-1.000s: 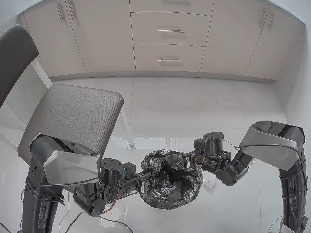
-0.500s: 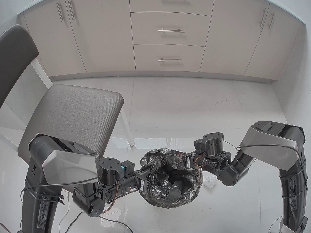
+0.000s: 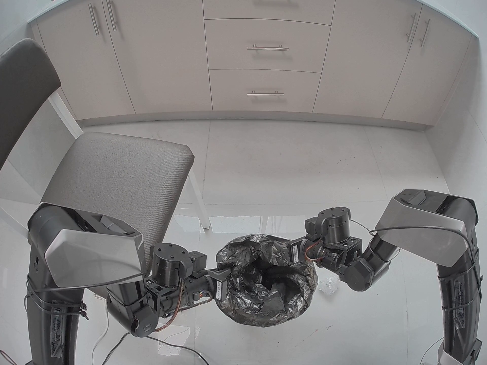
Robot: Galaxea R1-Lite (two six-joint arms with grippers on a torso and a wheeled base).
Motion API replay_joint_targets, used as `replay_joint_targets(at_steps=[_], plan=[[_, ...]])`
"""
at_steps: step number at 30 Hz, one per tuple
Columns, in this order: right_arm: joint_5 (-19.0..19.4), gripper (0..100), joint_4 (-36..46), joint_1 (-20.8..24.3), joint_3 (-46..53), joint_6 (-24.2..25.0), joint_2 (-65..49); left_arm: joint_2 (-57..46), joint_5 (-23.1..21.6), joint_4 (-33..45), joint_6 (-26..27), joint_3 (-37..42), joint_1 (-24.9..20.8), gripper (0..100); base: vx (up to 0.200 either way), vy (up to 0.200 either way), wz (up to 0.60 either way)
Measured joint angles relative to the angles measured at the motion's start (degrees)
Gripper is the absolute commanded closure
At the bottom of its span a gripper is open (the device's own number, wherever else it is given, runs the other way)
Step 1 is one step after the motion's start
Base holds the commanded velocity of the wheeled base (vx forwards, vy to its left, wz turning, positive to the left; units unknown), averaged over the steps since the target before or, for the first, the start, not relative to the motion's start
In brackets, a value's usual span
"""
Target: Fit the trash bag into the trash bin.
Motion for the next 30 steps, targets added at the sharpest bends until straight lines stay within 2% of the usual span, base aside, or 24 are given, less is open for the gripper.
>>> replay_joint_targets(at_steps=[30], plan=[[-0.09, 0, -0.02, 0.07, 0.23, 0.06, 0.13, -0.91, 2.08, -0.13, -1.33, -0.22, -0.72, 100, 0.000, 0.000, 0.00]])
